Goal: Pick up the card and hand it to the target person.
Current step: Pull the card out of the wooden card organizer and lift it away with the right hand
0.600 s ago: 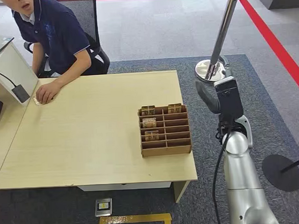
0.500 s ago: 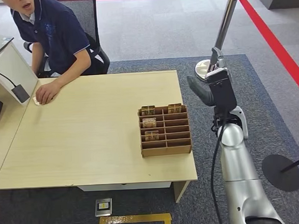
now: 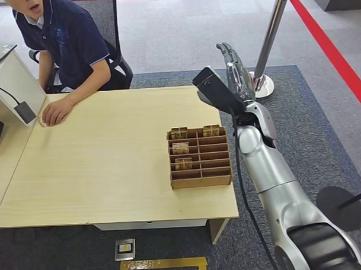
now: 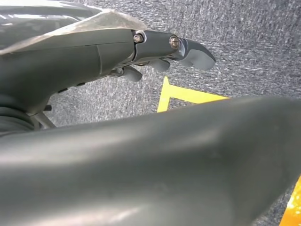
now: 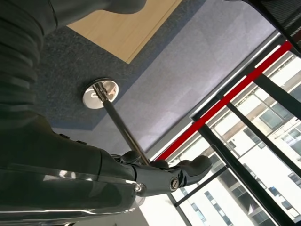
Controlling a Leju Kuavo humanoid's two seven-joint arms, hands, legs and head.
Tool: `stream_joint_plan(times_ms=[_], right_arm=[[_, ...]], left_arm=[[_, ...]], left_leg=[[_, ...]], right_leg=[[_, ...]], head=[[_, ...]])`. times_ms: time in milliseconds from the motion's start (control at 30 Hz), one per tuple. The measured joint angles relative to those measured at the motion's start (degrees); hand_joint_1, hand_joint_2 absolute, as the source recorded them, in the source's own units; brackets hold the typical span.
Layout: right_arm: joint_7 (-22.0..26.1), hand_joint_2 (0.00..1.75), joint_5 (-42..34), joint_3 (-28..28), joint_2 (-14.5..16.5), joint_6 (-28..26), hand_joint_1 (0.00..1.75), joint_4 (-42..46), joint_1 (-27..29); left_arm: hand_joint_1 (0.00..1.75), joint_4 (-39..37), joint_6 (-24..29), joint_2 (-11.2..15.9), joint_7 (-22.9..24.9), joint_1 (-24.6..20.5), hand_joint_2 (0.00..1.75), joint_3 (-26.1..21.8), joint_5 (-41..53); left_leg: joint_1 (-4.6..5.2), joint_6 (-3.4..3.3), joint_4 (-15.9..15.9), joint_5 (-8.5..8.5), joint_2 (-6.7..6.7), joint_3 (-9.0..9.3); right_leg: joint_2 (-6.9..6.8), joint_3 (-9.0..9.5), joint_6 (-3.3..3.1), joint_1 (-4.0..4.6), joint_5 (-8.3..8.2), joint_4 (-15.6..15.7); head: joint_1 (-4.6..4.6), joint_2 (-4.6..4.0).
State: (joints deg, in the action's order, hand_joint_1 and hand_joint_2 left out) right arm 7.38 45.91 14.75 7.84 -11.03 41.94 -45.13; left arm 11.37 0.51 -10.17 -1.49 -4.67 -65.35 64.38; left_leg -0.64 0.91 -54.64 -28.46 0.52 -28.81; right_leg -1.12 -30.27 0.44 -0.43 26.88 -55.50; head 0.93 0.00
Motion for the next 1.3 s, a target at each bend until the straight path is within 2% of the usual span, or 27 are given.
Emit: stream_joint_plan(times_ms=[200,433,600,800,967,1300], right_arm=[[-3.4,1.75,6.1,2.8,-0.2,-1.1,0.0,-4.1,-2.6],[-9.0,1.75,16.5,8.2,-1.5,-1.6,0.0,-13.3,-7.2],[-9.3,1.75,17.9,9.0,-2.1,-1.8,0.0,-14.9,-7.0],[-11.5,1.75,22.4,9.1,-2.5,0.4,0.0,-13.2,-4.1],[-10.7,1.75,23.0,9.1,-3.0,-0.2,0.0,-8.3,-0.6],[-10.7,1.75,23.1,8.8,-6.8,2.6,0.0,16.4,13.9]], left_arm=[[0.0,0.0,-0.1,0.0,0.0,-0.1,0.0,0.0,0.4],[0.0,0.0,-1.1,0.5,-0.2,-0.3,0.0,0.0,1.6],[0.0,0.0,-1.1,0.6,0.1,-0.4,0.0,-0.1,1.2],[0.0,0.0,-1.1,0.6,-0.1,-0.4,0.0,-0.3,1.0],[0.0,0.0,-1.0,0.7,-0.3,-0.4,0.0,-0.7,0.0],[0.0,0.0,-0.9,0.7,-0.3,-0.3,0.0,-1.4,-0.1]], left_leg=[[0.01,0.0,0.0,0.0,0.0,-0.02],[0.0,0.0,0.0,0.0,0.0,-0.01],[0.0,0.0,0.0,-0.01,0.0,-0.03],[0.0,-0.01,0.0,-0.01,0.0,-0.03],[0.0,-0.01,0.0,-0.01,0.0,-0.02],[0.0,-0.03,0.0,-0.06,-0.01,-0.08]], right_leg=[[0.0,-0.03,0.0,0.0,0.0,0.0],[0.0,-0.02,0.0,0.0,-0.01,0.0],[0.0,-0.05,0.0,0.0,0.0,0.0],[0.0,-0.06,0.0,0.0,0.0,0.0],[0.0,-0.06,0.01,0.0,0.0,0.0],[0.0,-0.1,0.03,0.0,0.02,0.1]], head=[[0.0,0.0],[0.0,0.0],[0.0,0.0],[0.0,0.0],[0.0,0.0],[-0.01,0.0]])
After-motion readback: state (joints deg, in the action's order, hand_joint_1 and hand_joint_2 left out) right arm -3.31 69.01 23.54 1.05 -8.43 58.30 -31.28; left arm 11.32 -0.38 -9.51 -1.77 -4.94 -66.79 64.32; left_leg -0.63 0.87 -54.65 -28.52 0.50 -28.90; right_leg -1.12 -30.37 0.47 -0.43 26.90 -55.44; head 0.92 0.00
